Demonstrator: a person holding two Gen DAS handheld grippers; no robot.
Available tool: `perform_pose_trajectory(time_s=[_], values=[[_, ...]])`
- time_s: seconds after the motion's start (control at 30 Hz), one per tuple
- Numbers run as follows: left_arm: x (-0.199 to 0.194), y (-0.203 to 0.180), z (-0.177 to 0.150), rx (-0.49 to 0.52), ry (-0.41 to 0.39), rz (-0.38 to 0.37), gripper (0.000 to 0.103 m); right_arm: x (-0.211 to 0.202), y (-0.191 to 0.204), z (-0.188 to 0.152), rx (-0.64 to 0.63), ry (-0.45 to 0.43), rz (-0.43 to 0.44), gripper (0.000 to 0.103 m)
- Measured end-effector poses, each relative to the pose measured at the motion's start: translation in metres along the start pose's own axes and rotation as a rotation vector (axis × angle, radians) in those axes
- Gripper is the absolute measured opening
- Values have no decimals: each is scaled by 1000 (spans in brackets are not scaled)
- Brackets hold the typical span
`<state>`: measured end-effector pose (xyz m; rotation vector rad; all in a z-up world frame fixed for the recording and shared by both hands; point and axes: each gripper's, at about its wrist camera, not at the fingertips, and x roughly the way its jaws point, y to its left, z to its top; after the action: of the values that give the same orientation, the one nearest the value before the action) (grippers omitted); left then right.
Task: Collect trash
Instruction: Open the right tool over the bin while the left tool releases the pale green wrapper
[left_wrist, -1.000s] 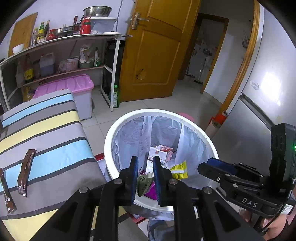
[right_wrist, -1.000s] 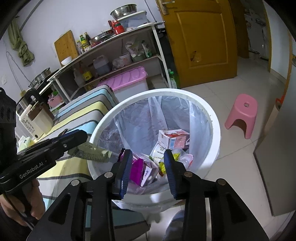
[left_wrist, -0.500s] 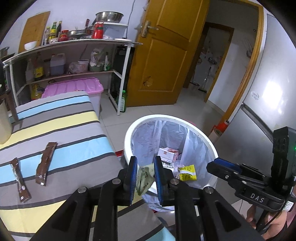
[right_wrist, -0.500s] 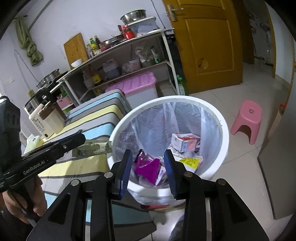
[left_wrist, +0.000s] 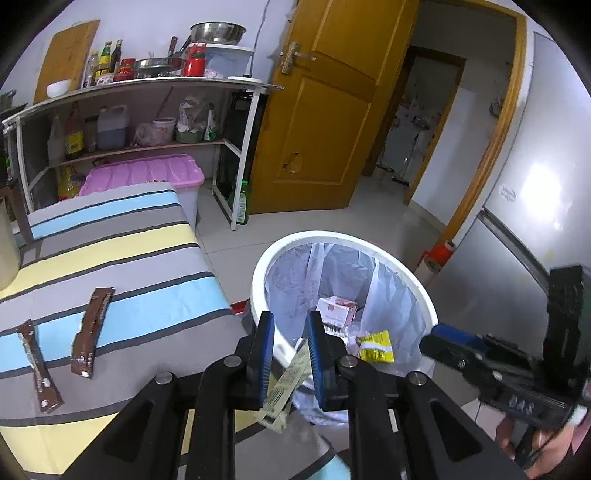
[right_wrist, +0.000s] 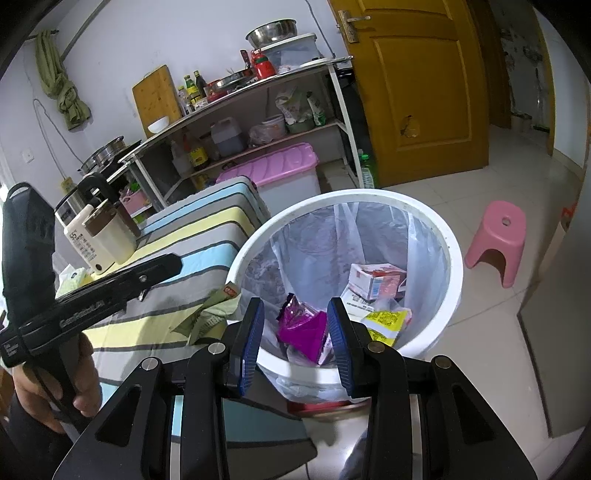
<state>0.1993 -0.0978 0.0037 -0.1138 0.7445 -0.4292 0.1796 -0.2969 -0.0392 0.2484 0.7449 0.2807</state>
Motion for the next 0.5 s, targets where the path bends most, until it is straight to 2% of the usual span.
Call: perform_pose_trajectory(time_s=[0.13,0.17,0.4,0.47,0.5], values=[[-1,0,-12,49,34,-2,38,2,-1,-1,3,4,11,37],[1,-1,-17,64,49,-1,39,3,-1,-2,3,5,15,37],[26,-5,-37,119,146,26,38,3,-2,-1,6,5,14,37],[30,-5,-39,127,161,24,23,4,-2,-1,7,5,13,37],[31,-6,-39,131,163,26,19,4,-2,-1,8,5,13,37]])
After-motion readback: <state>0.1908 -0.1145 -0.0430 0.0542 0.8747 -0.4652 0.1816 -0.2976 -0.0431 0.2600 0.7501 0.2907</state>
